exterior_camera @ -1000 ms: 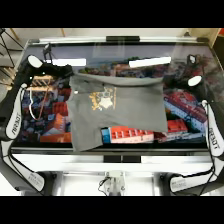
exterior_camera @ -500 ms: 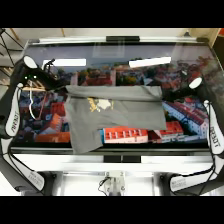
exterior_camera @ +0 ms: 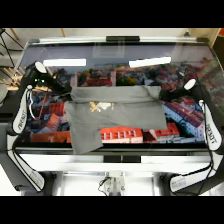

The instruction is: Fold the shirts.

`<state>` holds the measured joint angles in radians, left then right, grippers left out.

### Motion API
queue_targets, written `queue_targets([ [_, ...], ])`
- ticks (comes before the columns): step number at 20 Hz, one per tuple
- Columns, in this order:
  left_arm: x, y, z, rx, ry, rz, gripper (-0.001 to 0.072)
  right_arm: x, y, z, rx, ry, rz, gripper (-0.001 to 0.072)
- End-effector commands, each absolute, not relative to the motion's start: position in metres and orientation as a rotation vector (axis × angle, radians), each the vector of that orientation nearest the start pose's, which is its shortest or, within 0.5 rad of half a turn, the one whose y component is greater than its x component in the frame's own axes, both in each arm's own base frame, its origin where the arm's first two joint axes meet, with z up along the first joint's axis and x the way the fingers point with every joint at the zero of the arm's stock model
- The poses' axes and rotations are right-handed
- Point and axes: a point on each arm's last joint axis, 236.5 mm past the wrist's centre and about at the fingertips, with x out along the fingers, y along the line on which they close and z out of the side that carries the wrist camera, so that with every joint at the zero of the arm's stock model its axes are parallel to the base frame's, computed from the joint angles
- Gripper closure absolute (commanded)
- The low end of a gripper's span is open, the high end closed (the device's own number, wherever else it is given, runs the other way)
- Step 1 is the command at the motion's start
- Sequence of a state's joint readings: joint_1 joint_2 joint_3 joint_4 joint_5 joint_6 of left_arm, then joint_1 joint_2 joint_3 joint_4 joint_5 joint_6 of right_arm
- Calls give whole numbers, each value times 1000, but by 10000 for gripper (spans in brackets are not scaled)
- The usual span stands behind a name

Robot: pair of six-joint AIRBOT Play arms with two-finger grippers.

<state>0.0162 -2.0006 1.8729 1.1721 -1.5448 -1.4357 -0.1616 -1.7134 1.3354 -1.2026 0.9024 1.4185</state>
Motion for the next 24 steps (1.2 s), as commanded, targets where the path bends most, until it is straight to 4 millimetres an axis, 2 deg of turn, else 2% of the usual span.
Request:
queue_targets([
  [1,459,-76,-72,-280,1651,-356,676,494,-16,-83,341,1180,43,659],
  [2,458,-77,-74,-292,1662,-345,669,492,-15,-83,345,1186,43,625],
  [3,454,-80,-74,-304,1679,-360,540,490,-13,-83,351,1197,48,454],
  [4,447,-82,-71,-313,1711,-378,269,485,-8,-82,367,1216,65,256],
  [5,437,-81,-66,-316,1749,-379,171,479,-4,-77,363,1244,89,251],
  [7,425,-73,-45,-328,1779,-375,176,464,-6,-56,322,1289,111,251],
  [9,425,-60,-10,-339,1715,-350,188,438,-23,-30,271,1352,100,251],
  [10,425,-54,8,-341,1675,-340,218,419,-34,-22,249,1398,83,251],
  [11,420,-50,22,-337,1649,-340,305,401,-47,-15,230,1446,59,251],
  [12,408,-49,29,-336,1649,-343,338,384,-60,-8,217,1486,30,251],
  [13,388,-52,25,-342,1678,-348,328,372,-69,-3,220,1501,6,251],
  [14,364,-55,13,-355,1708,-348,307,362,-77,2,239,1494,-15,250],
  [16,320,-61,-24,-412,1713,-295,307,343,-84,5,281,1489,-41,251],
  [19,272,-72,-60,-502,1651,-246,307,323,-78,4,322,1489,-23,250],
  [20,259,-74,-70,-516,1656,-232,305,319,-73,1,331,1497,-8,249],
  [21,248,-76,-82,-531,1668,-217,201,317,-69,-4,347,1506,2,204],
  [22,242,-78,-91,-554,1678,-209,107,315,-64,-9,367,1509,15,71],
  [24,243,-90,-100,-591,1643,-230,135,309,-55,-21,398,1529,32,68],
])
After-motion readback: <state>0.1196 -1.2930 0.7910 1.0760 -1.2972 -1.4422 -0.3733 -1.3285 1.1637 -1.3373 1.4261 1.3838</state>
